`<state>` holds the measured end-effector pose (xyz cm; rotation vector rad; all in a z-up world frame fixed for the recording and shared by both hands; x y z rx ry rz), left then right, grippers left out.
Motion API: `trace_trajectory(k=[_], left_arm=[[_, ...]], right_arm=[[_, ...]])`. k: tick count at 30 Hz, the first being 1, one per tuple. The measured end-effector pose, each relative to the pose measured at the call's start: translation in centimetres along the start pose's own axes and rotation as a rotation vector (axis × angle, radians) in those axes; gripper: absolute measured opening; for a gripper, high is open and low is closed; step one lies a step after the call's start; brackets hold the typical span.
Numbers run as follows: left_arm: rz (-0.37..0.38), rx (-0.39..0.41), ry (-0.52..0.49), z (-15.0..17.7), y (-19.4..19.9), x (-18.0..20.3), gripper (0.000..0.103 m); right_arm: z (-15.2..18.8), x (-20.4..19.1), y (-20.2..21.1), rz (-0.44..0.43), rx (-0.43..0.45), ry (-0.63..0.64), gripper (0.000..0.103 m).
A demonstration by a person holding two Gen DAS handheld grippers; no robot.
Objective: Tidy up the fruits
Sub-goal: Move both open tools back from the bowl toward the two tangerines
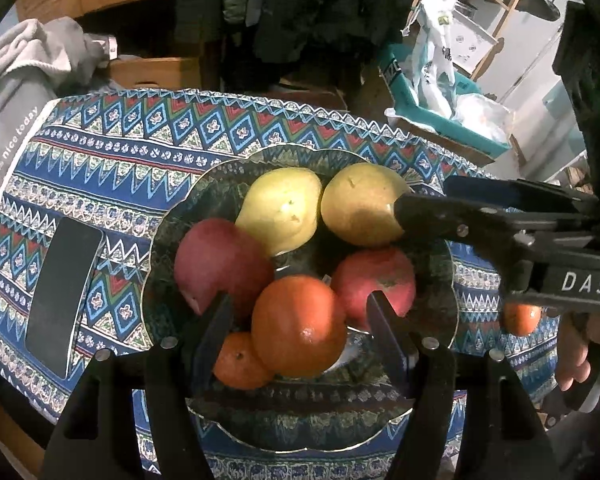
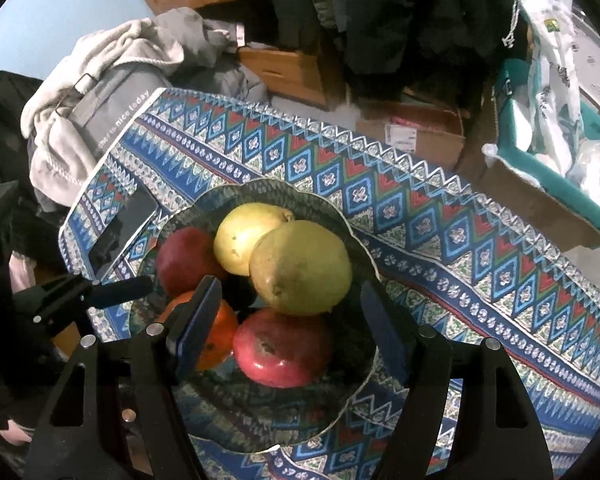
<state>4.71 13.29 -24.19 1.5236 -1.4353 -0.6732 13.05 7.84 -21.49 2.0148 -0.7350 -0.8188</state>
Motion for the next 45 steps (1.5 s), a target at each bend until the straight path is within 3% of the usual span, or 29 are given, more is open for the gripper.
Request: trace_trajectory(k=[18, 37, 45], left_arm=[[0.020, 0.077, -0.009, -1.3, 5.2, 1.6, 0.075], [0.018, 0.220, -0.130, -2.7, 11.0, 6.4, 0.081], [0.036, 0.228, -0.176, -2.8, 11.5, 9.3, 0.081]], right_arm=[[-0.8, 0.1, 7.4, 0.107, 0.136, 0.055, 0.074], [0.5, 1.6, 16.5, 0.140, 0.263, 0.039, 0.075], [2.2, 3.8, 19.0, 0.159, 0.284, 0.003, 0.076]])
Point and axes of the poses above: each gripper's, at about its wrist camera, not at the fingertips, and y roughly against the way its jaws point, x to its right, z to its underside, the point moved 9 cm from there along -y, roughly the way its jaws point, and after that the axes turned 5 degrees about x, right-handed, at the moved point
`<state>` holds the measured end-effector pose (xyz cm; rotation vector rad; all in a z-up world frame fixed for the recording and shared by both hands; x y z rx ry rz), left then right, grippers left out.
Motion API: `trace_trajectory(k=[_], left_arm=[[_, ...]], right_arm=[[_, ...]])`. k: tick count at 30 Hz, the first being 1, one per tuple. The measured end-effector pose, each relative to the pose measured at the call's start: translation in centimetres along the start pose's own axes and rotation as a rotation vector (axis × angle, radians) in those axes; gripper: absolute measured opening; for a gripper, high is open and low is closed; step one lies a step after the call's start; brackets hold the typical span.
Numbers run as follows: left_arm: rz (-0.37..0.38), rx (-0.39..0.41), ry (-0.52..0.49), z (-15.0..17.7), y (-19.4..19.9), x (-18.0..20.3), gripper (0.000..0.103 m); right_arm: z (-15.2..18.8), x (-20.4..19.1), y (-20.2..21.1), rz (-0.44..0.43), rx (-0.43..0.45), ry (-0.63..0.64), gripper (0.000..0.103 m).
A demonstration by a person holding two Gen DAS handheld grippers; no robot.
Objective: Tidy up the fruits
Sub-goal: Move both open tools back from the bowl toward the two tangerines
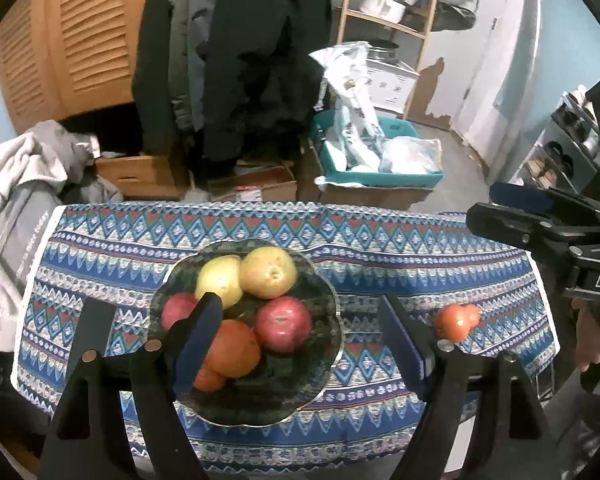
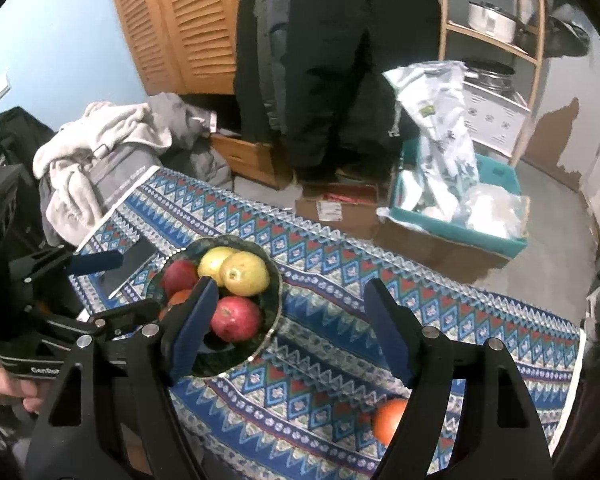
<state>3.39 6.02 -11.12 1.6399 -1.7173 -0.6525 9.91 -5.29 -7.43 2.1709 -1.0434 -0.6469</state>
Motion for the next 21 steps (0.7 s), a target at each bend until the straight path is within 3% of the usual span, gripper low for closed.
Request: trace_trajectory(k=[21], left_arm=[[0.091, -0.046, -0.153, 0.2, -1.8, 10.3, 0.086]], right_arm=[[5.3, 10.8, 4.3, 0.117, -0.011, -0.152, 0.076]])
Point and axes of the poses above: each gripper's, at about its wrist camera, not at the fingertips, and y roughly against the way its jaws point, x to its right, z to its underside, the point moved 9 cm from there along -y, roughly the way its jaws point, and after that the axes turned 5 degrees about x, right-handed, at the moved point
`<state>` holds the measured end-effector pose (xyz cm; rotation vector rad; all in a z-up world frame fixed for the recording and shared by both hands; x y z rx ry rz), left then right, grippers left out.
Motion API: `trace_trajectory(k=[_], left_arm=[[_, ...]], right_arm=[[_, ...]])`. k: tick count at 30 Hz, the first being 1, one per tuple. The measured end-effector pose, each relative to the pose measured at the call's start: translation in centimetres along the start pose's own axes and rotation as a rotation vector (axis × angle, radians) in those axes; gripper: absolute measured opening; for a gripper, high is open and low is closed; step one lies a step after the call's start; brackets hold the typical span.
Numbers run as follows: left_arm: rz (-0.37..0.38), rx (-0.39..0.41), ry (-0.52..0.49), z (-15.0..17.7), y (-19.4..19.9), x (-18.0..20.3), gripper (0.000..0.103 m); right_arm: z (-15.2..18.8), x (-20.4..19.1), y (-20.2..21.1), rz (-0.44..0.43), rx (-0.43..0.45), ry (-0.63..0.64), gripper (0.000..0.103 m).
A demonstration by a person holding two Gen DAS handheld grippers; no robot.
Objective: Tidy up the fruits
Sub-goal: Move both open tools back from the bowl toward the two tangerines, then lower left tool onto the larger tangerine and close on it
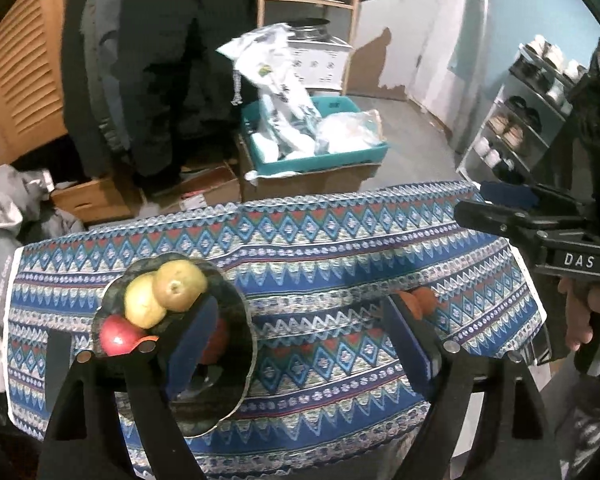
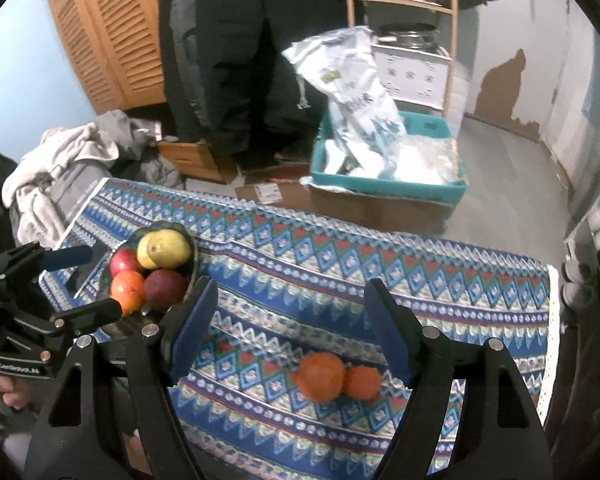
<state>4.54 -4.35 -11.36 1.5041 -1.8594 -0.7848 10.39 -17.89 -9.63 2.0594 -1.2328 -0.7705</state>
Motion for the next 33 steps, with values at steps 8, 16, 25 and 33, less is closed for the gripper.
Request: trace_trajectory(k=[8, 16, 25, 33], left_arm=[[0.034, -0.036, -0.061, 0.4, -2.5, 3.9, 0.086], [0.081, -0.089, -0.103, 1.2, -5.4, 7.5, 0.086], [0.126, -0.158, -0.133, 2.7, -9.4, 11.1, 0.086], [0.136, -0.221, -0.198, 4.8, -12.8, 12.9, 0.086]], right_arm=[[1.9, 3.7, 0.6, 0.037, -0.010, -0.047, 0.076], [4.7, 7.9, 0.4, 0.079, -0.048, -0.117, 0.076], [8.4, 11.6, -0.9, 0.141, -0.121, -0.155, 0.076], [11.6, 13.8, -2.7, 0.143, -0.198, -0.225, 0.076]])
Point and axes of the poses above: each gripper's, at about its wrist camera, not at the fingertips, and y roughly against the way its jaws point, x to its right, z to its underside, the point moved 9 cm from there along -y, roughly the way its jaws point, and after that the axes turned 5 degrees about x, right-handed, at the moved point
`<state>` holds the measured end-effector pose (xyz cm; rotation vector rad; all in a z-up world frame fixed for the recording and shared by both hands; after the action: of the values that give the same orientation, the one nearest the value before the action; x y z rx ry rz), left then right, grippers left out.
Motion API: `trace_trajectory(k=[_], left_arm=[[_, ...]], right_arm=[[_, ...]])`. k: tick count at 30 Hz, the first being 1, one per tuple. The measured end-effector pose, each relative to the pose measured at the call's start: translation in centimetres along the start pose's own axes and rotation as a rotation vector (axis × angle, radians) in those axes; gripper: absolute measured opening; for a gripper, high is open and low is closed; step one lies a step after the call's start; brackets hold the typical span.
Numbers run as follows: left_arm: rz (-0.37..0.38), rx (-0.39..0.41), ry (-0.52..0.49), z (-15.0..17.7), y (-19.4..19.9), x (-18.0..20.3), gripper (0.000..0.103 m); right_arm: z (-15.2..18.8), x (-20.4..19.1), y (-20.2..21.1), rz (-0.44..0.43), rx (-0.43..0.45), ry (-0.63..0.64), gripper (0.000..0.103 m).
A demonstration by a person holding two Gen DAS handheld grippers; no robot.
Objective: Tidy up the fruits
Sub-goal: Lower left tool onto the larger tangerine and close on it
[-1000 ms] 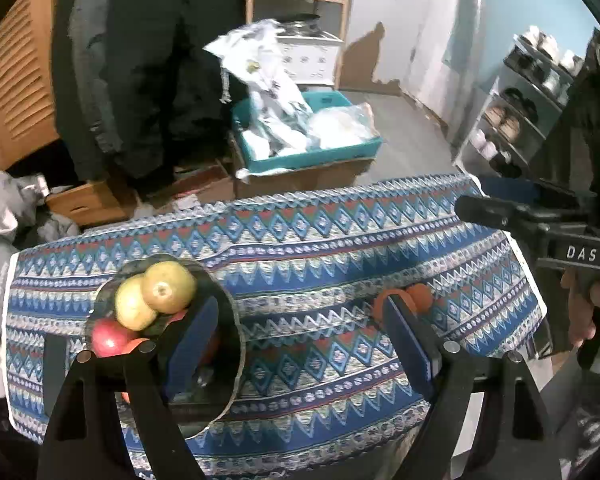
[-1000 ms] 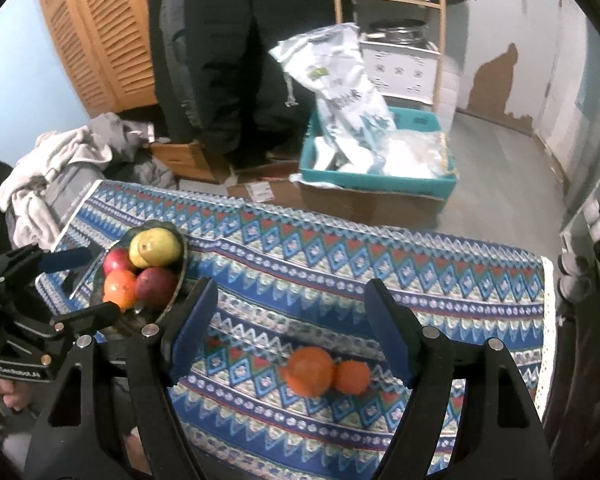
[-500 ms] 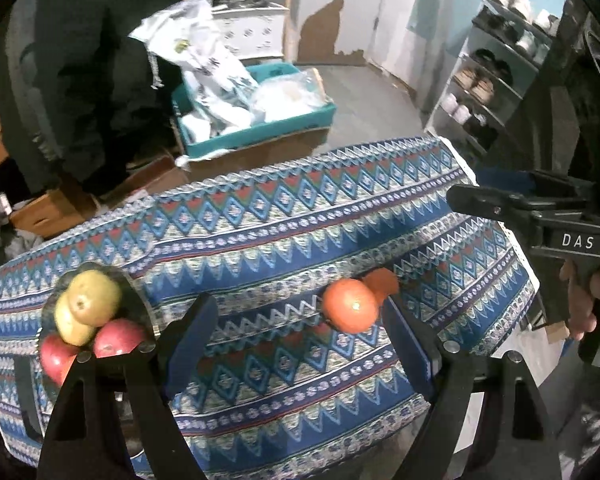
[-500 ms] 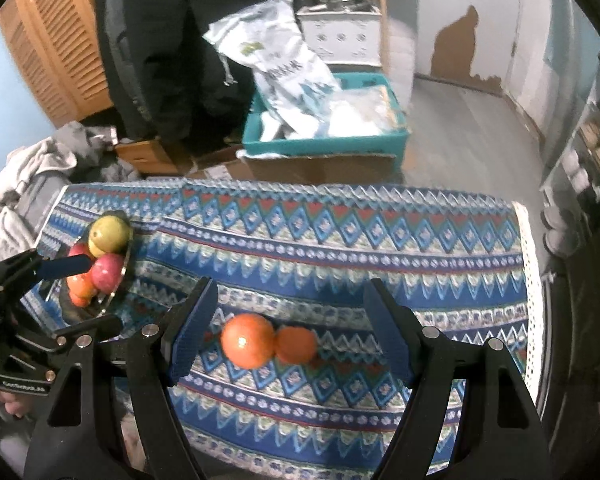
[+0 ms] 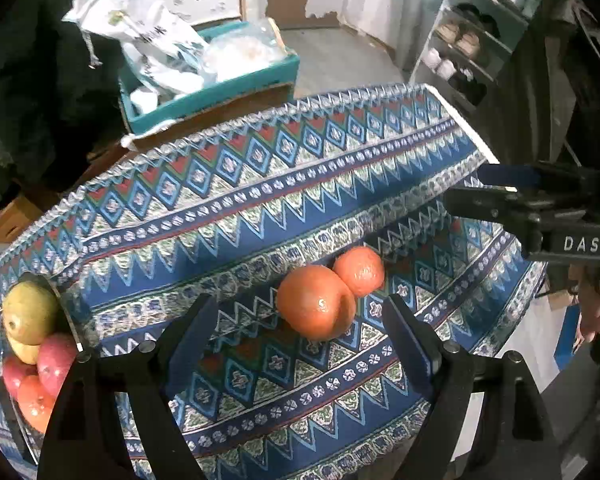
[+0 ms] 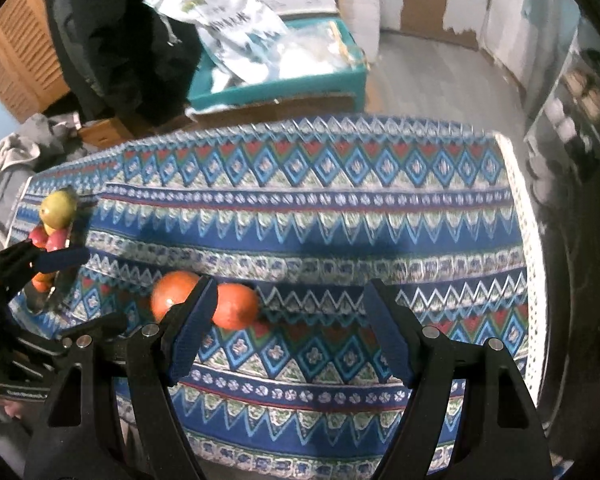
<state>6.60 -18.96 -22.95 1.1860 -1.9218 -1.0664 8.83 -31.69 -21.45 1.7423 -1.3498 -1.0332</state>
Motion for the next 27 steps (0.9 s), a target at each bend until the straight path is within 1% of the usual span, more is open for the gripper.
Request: trace_trajectory(k=[4, 7, 13, 17, 23, 27], left_arm=[[0.024, -0.040, 0.003, 0.5, -1.9, 0.2, 0.086], [0.028, -0.073, 0.008, 0.9, -3.4, 0.3, 0.086], [0.037, -0.122, 0.003, 1.8, -6.4, 0.5, 0.086], [0.043, -0.148, 0.009, 2.2, -7.7, 0.4, 0.086], [0.058, -0.167, 0.026, 2.6, -9.0, 0.3, 0.086], [0.079, -0.155, 0.033, 2.5, -9.2, 0.3, 0.086]], right_arm=[[1.0, 0.9, -1.4, 0.004, -0.040, -0.024, 0.076], [1.7, 1.1, -2.2, -0.003, -0.063, -0.028, 0.076], [2.4, 1.6, -3.1, 0.003, -0.087, -0.031, 0.076], [2.4, 1.7, -3.2, 0.002, -0.092, -0.030, 0.076], [2.4, 1.3, -3.9, -0.003, -0.102, -0.017, 0.076], [2.4, 1.0, -4.1, -0.003, -0.105, -0.015, 0.076]])
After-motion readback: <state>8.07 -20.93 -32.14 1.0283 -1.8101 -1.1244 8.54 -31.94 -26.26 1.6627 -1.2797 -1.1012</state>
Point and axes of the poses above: each gripper's, at about its wrist camera, not at the fingertips, and y roughly against the way its jaws point, x to its right, z to its underside, the point moved 9 cm from there along -y, roughly the way its jaws point, and after that the axes turned 5 degrees about x, right-handed, at the moved point
